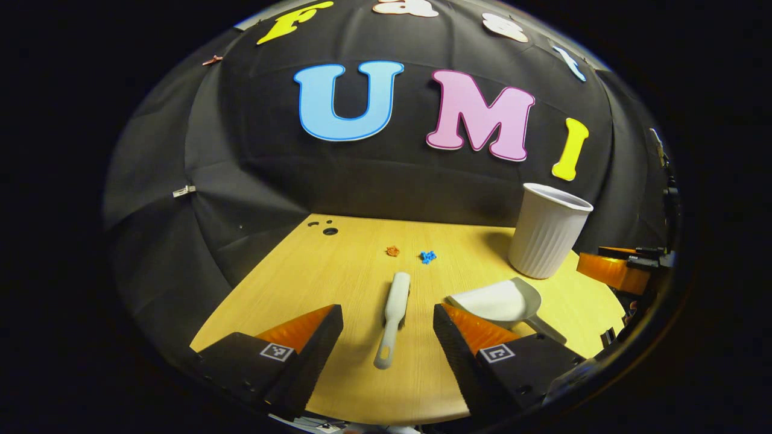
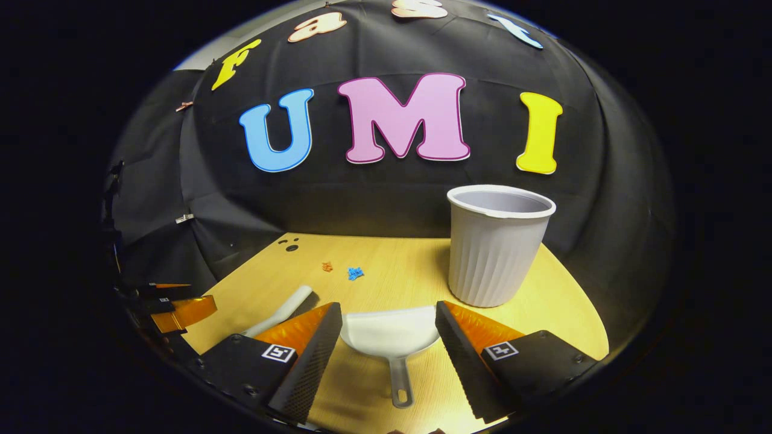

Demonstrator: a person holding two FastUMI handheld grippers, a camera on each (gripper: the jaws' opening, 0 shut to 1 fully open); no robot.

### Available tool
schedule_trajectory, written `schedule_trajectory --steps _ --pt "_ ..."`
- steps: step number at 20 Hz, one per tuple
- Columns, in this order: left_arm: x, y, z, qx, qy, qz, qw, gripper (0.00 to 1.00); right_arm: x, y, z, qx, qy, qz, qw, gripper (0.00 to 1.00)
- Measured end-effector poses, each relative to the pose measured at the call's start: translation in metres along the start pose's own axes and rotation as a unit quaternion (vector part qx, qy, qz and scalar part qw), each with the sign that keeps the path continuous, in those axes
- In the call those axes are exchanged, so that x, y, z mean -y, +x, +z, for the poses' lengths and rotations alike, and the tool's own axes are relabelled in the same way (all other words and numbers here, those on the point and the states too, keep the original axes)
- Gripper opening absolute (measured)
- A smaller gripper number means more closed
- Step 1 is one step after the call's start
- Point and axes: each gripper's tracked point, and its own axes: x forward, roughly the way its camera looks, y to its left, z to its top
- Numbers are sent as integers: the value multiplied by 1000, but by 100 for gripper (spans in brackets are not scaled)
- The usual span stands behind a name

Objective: Pick up the small broom and dustpan from the desktop, sweep the trash into the dustpan with the broom, and then empty the trash into the garbage bin.

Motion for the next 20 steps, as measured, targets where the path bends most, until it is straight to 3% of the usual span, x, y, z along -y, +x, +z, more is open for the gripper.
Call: schedule_trajectory --steps 2,5,9,20 --pt "1 9 -6 -14 2 -7 1000 96 1 2 -4 -8 0 2 1000 98" --pt "-12 26 -16 -46 16 12 999 96 2 8 -16 -28 4 6 1000 98" --pt "-9 59 -38 -112 7 -15 994 96 7 16 -43 -67 -5 2 998 98" --pt "-4 140 -107 -286 23 -34 957 94 18 45 -90 -134 8 -11 991 98"
